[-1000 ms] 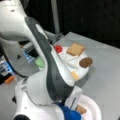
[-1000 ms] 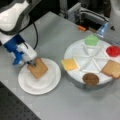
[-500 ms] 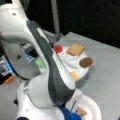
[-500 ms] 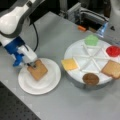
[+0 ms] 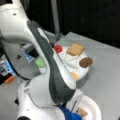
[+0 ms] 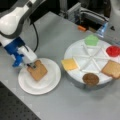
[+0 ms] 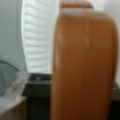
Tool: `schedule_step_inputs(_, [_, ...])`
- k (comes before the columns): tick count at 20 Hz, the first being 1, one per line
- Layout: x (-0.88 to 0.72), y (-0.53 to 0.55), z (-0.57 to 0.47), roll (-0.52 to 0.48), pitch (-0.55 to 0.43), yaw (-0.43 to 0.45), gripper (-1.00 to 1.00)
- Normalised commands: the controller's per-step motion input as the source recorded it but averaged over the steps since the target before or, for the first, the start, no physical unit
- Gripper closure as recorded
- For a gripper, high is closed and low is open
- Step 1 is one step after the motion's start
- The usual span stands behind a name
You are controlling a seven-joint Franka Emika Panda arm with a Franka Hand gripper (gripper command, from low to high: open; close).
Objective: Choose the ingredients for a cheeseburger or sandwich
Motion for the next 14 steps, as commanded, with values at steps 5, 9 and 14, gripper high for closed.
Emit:
schedule_step_inputs(5, [0.17,-0.13,-0.09,0.211,-0.149,0.079,-1.0])
schedule_step_inputs(9, [0.13,-0.11,-0.1,0.23,-0.132,0.058,-1.0])
schedule_step_inputs(14, [0.1,-0.08,-0.09,0.227,-0.125,0.047,-1.0])
